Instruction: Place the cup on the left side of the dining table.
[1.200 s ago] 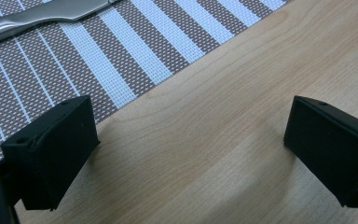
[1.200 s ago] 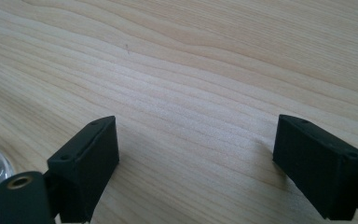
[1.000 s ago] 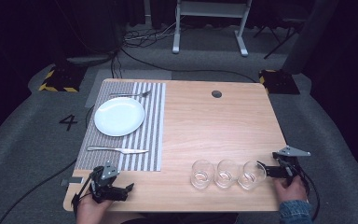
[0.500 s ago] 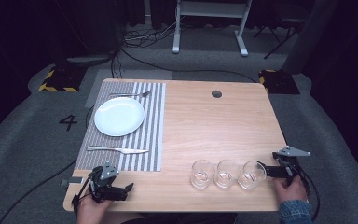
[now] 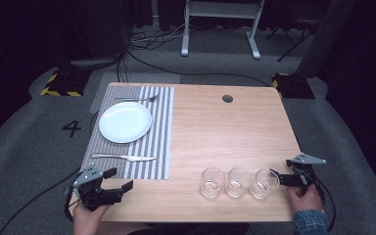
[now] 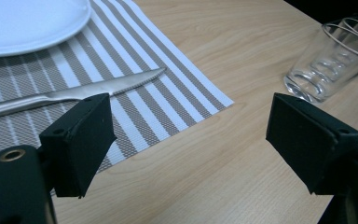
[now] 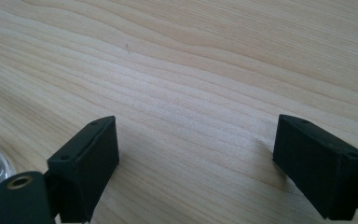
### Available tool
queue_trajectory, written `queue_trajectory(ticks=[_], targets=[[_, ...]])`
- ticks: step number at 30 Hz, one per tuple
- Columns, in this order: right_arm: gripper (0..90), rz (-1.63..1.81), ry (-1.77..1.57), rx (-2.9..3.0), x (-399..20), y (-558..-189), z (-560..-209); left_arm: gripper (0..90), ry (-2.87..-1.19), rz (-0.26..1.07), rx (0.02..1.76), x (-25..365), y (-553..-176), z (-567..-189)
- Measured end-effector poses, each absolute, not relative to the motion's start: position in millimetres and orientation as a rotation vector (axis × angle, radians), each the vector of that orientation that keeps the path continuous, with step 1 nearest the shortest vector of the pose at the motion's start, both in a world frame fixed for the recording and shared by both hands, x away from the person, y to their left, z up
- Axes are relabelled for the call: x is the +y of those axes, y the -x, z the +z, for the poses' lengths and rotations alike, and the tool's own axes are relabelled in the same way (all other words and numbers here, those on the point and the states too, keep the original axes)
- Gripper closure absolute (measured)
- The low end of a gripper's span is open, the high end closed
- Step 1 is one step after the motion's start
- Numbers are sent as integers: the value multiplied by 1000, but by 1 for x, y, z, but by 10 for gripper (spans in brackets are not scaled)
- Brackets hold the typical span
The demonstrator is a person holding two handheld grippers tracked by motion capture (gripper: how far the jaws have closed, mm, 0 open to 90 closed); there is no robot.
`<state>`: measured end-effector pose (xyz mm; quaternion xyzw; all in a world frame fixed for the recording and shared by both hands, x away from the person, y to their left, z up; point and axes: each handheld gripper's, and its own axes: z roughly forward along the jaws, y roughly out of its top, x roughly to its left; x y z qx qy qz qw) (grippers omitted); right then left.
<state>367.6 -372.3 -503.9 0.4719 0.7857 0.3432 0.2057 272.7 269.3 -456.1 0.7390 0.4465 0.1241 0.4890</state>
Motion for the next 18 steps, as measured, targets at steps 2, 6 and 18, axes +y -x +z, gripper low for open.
queue_trajectory(ticks=[2, 6, 18], targets=[[145, 956, -1313, 2188, -372, -368, -504, 154, -1774, 339, 1088, 271, -270, -452], [145, 958, -1313, 2191, -372, -368, -504, 154, -1742, 430, 1079, 273, -263, -440], [145, 958, -1313, 2189, -372, -368, -504, 155, -1747, 535, 1030, 265, -256, -419]])
